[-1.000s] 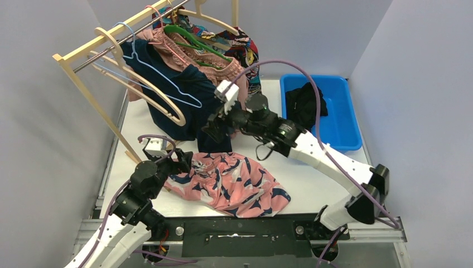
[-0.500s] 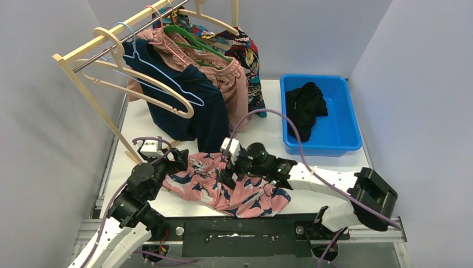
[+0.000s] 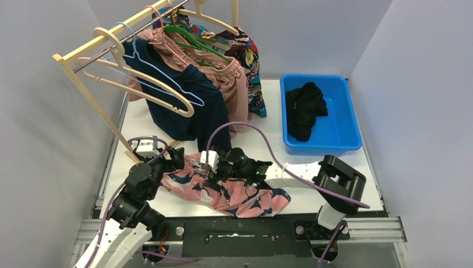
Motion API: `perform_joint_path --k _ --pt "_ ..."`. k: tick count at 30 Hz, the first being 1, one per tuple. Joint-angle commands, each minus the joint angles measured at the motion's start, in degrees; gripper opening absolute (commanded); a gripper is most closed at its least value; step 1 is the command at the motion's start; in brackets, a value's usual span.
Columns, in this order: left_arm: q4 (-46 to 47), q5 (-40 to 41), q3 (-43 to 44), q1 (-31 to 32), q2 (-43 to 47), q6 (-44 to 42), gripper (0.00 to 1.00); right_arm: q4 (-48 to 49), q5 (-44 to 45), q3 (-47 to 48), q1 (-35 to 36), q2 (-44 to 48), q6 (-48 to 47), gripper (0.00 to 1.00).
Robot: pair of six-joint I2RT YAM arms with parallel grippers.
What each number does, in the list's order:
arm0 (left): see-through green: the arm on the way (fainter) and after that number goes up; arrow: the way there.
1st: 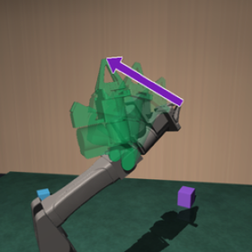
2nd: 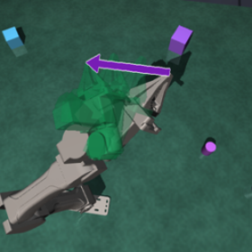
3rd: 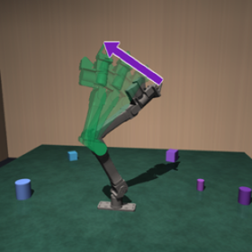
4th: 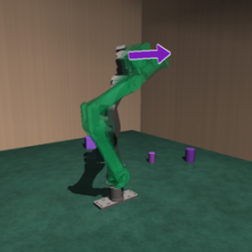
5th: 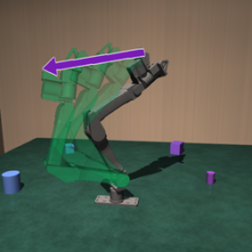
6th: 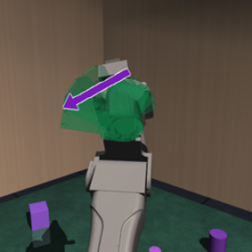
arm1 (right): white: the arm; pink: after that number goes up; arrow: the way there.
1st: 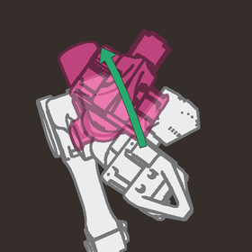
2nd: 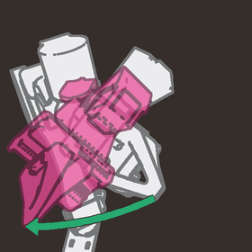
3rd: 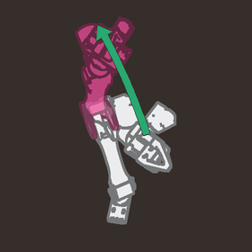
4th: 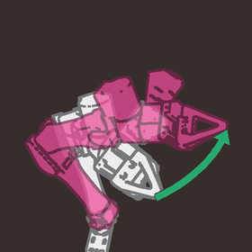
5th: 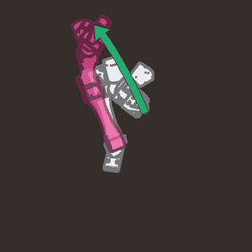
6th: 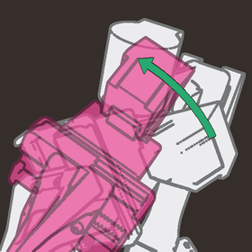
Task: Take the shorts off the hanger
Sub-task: Pick up the shorts at the center of the board.
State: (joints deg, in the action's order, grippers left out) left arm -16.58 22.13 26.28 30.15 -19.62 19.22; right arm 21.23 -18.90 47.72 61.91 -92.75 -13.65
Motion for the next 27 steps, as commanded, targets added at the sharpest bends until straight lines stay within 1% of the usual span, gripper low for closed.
perform_joint_path --k 1,3,5,7,10,11,14,15,16,17,18,20,21,23,24,27 --pt "2.23 0.11 0.89 -1.10 1.50 -0.33 0.81 6.51 -0.06 5.81 -0.78 -5.09 -4.70 0.98" --pt "1.82 0.36 1.04 -1.54 1.93 -0.28 0.81 4.99 -3.83 8.17 -2.26 -8.08 -4.53 0.98" --pt "1.64 0.92 0.99 -1.89 2.47 -0.16 0.81 5.73 -6.46 9.51 -4.24 -11.17 -1.42 0.97" --pt "2.01 0.98 0.76 -2.30 2.88 -0.22 0.81 5.90 -11.10 10.42 -6.33 -13.36 1.37 0.98" --pt "2.11 0.47 0.70 -3.00 3.18 -0.15 0.81 3.04 -14.32 10.45 -7.37 -14.60 3.02 0.99" --pt "2.17 0.26 0.63 -3.18 3.10 -0.15 0.81 1.72 -14.94 10.31 -7.05 -14.57 3.03 0.97" --pt "2.16 -0.07 0.68 -3.96 2.41 -0.15 0.81 -4.25 -15.97 10.79 -5.32 -14.48 1.25 0.82" --pt "2.00 -0.12 0.76 -4.15 2.17 -0.11 0.81 -5.64 -16.43 10.69 -4.70 -14.39 0.38 0.79" --pt "1.89 -0.23 0.83 -4.26 1.93 -0.07 0.81 -6.45 -17.40 10.34 -4.09 -14.17 -0.23 0.76" --pt "1.80 -0.36 0.91 -4.31 1.73 -0.06 0.81 -6.46 -18.99 9.77 -3.74 -13.86 -1.10 0.69" --pt "1.70 -0.40 1.00 -4.31 1.55 0.01 0.81 -6.16 -20.26 9.23 -3.73 -13.43 -1.75 0.61" --pt "1.49 -0.38 1.05 -4.31 1.43 0.18 0.81 -5.74 -19.65 8.76 -3.71 -12.51 -1.74 0.42" --pt "1.51 -0.40 1.05 -4.33 1.41 0.20 0.81 -7.58 -19.33 9.26 -3.77 -12.06 -2.51 0.31" --pt "1.44 -0.33 0.97 -4.31 1.42 0.27 0.81 -14.15 -18.03 11.85 -3.86 -11.12 -5.74 0.03" --pt "1.45 -0.32 0.96 -4.39 1.42 0.29 0.81 -17.09 -16.81 13.03 -3.87 -10.43 -6.44 0.00" --pt "0.64 -0.05 1.20 -4.31 1.47 0.89 0.81 -21.40 -14.12 13.30 -3.53 -5.13 -7.30 0.00"
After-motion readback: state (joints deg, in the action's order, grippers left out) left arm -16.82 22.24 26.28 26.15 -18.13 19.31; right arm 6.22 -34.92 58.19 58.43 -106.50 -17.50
